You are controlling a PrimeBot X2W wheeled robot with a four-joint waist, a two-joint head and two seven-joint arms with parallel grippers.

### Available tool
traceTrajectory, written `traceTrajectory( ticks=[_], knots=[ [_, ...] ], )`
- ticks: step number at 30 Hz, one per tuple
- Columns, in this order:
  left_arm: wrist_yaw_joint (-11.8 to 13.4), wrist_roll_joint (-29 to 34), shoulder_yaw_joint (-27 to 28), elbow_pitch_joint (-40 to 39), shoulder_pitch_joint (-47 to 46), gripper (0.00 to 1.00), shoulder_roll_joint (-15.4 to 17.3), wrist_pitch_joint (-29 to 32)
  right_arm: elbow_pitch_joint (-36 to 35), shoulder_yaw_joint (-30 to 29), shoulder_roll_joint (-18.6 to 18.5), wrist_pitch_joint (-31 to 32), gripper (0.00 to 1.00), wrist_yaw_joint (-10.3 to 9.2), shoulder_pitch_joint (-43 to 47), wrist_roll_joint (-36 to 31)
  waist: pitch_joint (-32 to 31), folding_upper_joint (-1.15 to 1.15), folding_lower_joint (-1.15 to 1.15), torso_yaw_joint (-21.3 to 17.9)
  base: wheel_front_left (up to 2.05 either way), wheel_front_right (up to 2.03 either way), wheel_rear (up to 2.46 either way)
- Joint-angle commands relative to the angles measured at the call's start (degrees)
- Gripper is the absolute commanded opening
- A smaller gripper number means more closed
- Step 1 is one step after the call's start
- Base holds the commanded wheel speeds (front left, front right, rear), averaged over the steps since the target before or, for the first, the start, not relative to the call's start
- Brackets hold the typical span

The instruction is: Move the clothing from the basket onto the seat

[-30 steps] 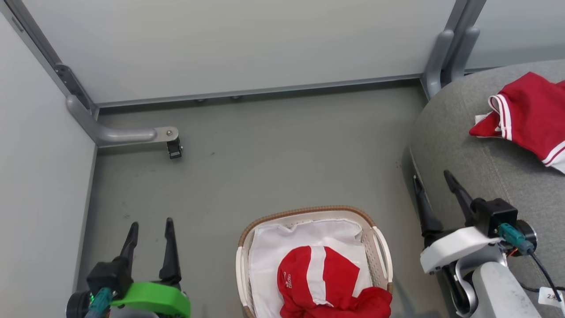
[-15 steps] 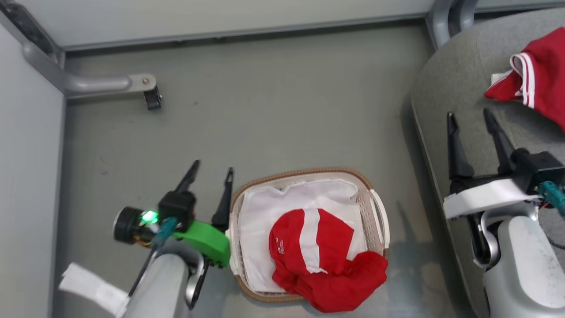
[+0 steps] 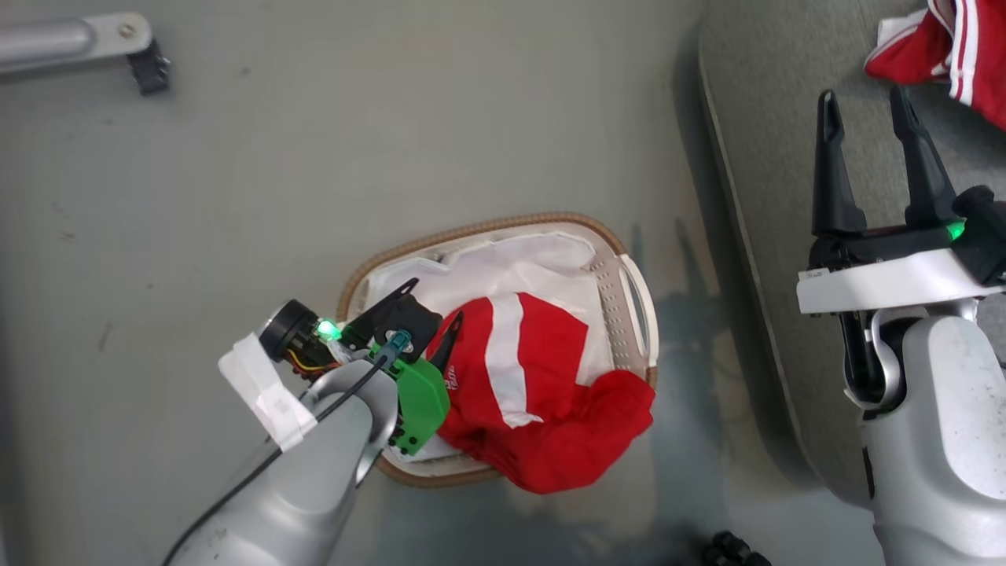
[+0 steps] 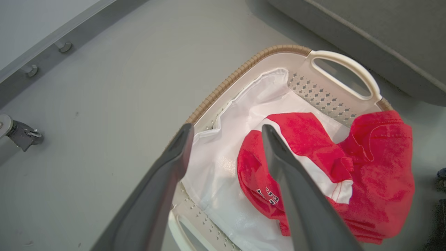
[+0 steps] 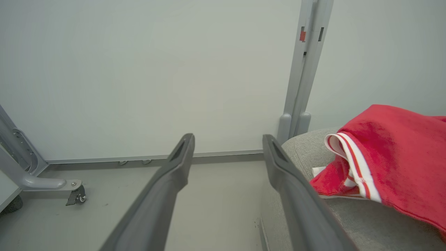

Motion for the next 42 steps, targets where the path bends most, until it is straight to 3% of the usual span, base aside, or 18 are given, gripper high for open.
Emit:
traceTrajectory(
  ticks=[1, 7, 17, 26, 27, 28, 29, 30, 31, 42],
  knots=[
    [-0.1, -0.4, -1.7, 1.5, -2.2, 1.0, 1.5, 1.0, -0.6, 0.7, 0.0, -0.1, 1.0, -0.08, -1.4, 1.0, 8.2, 0.62, 0.0, -6.7, 0.0, 0.0, 0.0],
    [-0.1, -3.5, -8.2, 5.6, -6.1, 1.0, 3.8, 3.6, -2.1, 1.8, 0.0, -0.1, 1.0, -0.08, -3.3, 3.7, 12.9, 0.62, 0.0, -11.1, 0.0, 0.0, 0.0],
    [0.0, -6.7, -13.0, 9.3, -11.7, 1.0, 9.1, 6.7, -4.6, 4.0, 0.0, -0.1, 1.0, -0.08, -4.9, 8.6, 18.9, 0.62, 0.0, -16.7, 0.0, 0.0, 0.0],
    [0.0, -10.0, -16.8, 10.0, -14.0, 1.0, 9.6, 9.1, -4.9, 3.9, 0.0, -0.1, 1.0, -0.08, -3.8, 9.6, 20.9, 0.62, 0.0, -16.8, 0.0, 0.0, 0.0],
    [0.0, -10.5, -17.3, 9.9, -14.1, 0.91, 9.5, 9.4, -4.9, 4.0, 0.0, -0.1, 1.0, -0.08, -3.9, 9.6, 21.0, 0.62, 0.0, -16.8, 0.0, 0.0, 0.0],
    [0.0, -10.9, -17.6, 9.9, -14.0, 0.55, 9.4, 9.5, -4.8, 4.1, 0.0, -0.1, 1.0, -0.08, -3.9, 9.7, 21.0, 0.62, 0.0, -16.8, 0.0, 0.0, 0.0],
    [0.0, -11.4, -18.0, 9.7, -13.9, 0.43, 9.2, 9.3, -4.7, 4.2, 0.0, -0.1, 1.0, -0.08, -3.9, 9.6, 21.0, 0.62, 0.0, -16.8, 0.0, 0.0, 0.0],
    [0.0, -12.0, -18.3, 9.4, -13.8, 0.15, 9.2, 9.0, -4.6, 4.4, 0.0, -0.1, 1.0, -0.08, -4.0, 9.6, 20.9, 0.62, 0.0, -16.8, 0.0, 0.0, 0.0],
    [0.0, -12.5, -18.5, 9.2, -13.7, 0.0, 9.2, 8.8, -4.5, 4.6, 0.0, -0.1, 1.0, -0.08, -4.1, 9.5, 20.8, 0.62, 0.0, -16.8, 0.0, 0.0, 0.0],
    [0.0, -17.5, -18.2, 6.1, -10.1, 0.0, 6.9, 1.5, -2.8, 4.4, -0.1, -0.1, 1.0, -0.08, -4.0, 5.6, 14.4, 0.62, 0.0, -12.8, 0.0, 0.0, 0.0]
  ],
)
